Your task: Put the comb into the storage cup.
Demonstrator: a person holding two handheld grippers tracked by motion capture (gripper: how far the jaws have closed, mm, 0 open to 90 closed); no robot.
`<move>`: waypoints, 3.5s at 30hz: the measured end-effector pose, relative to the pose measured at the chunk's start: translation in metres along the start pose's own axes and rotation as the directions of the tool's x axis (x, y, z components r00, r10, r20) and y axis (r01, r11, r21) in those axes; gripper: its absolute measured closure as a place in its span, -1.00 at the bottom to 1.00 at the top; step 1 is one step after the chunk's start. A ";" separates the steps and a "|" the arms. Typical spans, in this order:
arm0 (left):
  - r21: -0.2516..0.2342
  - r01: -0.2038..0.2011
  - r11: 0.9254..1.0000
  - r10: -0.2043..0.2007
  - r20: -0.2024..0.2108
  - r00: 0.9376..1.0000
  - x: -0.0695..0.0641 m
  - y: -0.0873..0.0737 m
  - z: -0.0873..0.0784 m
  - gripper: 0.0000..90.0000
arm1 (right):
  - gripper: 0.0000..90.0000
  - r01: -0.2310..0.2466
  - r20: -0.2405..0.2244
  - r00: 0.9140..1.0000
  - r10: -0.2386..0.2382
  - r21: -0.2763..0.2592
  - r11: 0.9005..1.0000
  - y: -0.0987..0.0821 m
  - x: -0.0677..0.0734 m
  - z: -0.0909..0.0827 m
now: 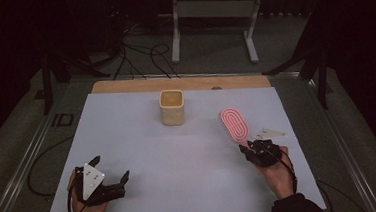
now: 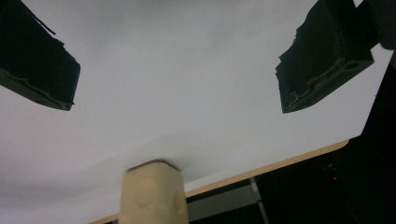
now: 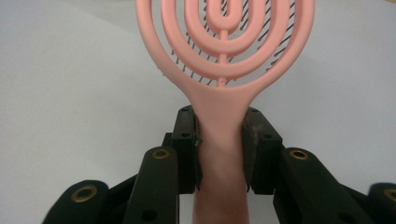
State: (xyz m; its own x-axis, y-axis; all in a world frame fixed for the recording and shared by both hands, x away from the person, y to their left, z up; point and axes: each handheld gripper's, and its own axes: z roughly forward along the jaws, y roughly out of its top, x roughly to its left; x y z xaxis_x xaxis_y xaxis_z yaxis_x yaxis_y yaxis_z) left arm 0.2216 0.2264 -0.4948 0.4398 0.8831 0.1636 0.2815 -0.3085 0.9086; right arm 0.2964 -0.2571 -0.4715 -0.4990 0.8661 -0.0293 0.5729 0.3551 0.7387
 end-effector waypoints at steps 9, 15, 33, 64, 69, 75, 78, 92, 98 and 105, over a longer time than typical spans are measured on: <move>0.018 -0.015 1.000 0.014 0.047 0.999 -0.011 0.003 0.005 -1.00 | 0.55 0.025 -0.006 1.000 -0.025 -0.005 1.000 -0.001 0.009 0.005; 0.024 0.031 0.999 -0.033 0.103 0.994 -0.013 0.009 0.007 -1.00 | 0.55 0.038 -0.021 0.999 -0.039 -0.027 0.999 0.003 0.014 0.005; 0.035 0.047 0.998 -0.054 0.229 0.972 -0.032 0.065 0.038 -1.00 | 0.55 0.043 -0.041 0.998 -0.046 -0.072 0.996 0.012 0.023 0.002; 0.080 0.096 0.992 -0.119 0.393 0.912 -0.081 0.119 0.111 -1.00 | 0.55 0.060 -0.061 0.996 -0.067 -0.110 0.992 0.015 0.035 0.002; 0.090 0.091 0.992 -0.120 0.411 0.904 -0.088 0.121 0.118 -1.00 | 0.55 0.069 -0.068 0.995 -0.077 -0.113 0.991 0.016 0.038 0.001; 0.095 0.100 0.990 -0.132 0.434 0.891 -0.096 0.126 0.126 -1.00 | 0.55 0.082 -0.072 0.993 -0.091 -0.124 0.989 0.018 0.044 0.000; 0.093 0.101 0.991 -0.132 0.442 0.887 -0.101 0.129 0.129 -1.00 | 0.55 0.087 -0.076 0.992 -0.097 -0.124 0.988 0.019 0.046 0.000; 0.113 0.123 0.986 -0.163 0.486 0.859 -0.124 0.139 0.145 -1.00 | 0.55 0.108 -0.081 0.989 -0.120 -0.144 0.984 0.020 0.054 0.000; 0.133 0.134 0.982 -0.183 0.485 0.855 -0.133 0.143 0.151 -1.00 | 0.55 0.112 -0.082 0.989 -0.125 -0.149 0.982 0.020 0.056 0.000; 0.146 0.156 0.977 -0.209 0.492 0.845 -0.139 0.147 0.158 -1.00 | 0.55 0.111 -0.093 0.988 -0.126 -0.157 0.981 0.021 0.059 -0.001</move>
State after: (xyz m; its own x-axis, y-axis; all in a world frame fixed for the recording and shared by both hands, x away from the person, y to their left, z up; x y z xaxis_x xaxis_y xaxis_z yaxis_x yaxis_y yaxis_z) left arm 0.3364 0.0028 -0.4448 0.7327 0.6367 -0.2404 0.4684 -0.2156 0.8568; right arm 0.2782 -0.1988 -0.4576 -0.6255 0.7779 -0.0600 0.4045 0.3891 0.8277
